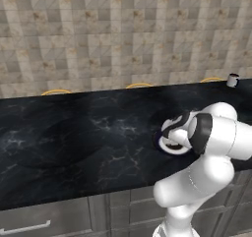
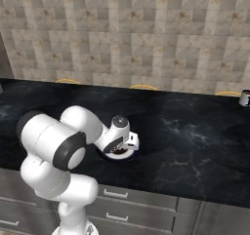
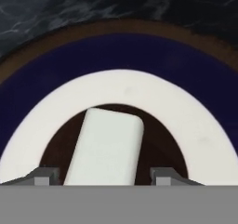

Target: Pick up the marshmallow and place it in the cup of hot chocolate on the dining counter.

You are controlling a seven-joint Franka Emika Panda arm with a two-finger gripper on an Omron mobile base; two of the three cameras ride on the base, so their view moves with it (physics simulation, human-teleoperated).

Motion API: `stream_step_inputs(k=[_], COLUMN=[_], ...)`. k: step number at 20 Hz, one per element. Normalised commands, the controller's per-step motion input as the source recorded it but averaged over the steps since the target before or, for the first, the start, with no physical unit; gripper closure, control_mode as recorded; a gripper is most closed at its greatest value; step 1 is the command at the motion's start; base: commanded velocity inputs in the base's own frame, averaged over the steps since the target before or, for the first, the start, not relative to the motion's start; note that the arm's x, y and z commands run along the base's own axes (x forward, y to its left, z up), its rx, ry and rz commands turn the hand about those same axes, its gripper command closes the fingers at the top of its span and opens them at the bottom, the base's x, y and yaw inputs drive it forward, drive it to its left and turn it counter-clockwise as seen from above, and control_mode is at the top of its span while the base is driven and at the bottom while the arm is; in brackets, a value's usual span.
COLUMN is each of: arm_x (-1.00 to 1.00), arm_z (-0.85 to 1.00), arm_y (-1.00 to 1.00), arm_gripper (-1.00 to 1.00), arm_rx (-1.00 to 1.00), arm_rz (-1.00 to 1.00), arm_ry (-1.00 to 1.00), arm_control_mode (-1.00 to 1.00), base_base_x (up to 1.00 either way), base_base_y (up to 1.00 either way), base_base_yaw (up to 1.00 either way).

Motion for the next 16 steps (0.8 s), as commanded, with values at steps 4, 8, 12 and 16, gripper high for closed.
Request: stream_step_inputs(k=[4, 8, 12, 16], arm_x=[0.00, 0.00, 0.00, 0.00], arm_z=[-0.48, -0.69, -0.73, -0.69], arm_y=[0.03, 0.14, 0.34, 0.50], arm_gripper=[-1.00, -1.00, -1.00, -1.00], arm_rx=[0.00, -0.04, -0.03, -0.02], arm_rz=[0.00, 0.00, 0.00, 0.00], arm_ry=[0.00, 0.00, 0.00, 0.00], arm_control_mode=[-1.00, -1.00, -1.00, -1.00], base_base_x=[0.00, 0.00, 0.00, 0.00], base_base_y=[0.00, 0.00, 0.00, 0.00], base_base_yaw=[0.00, 0.00, 0.00, 0.00])
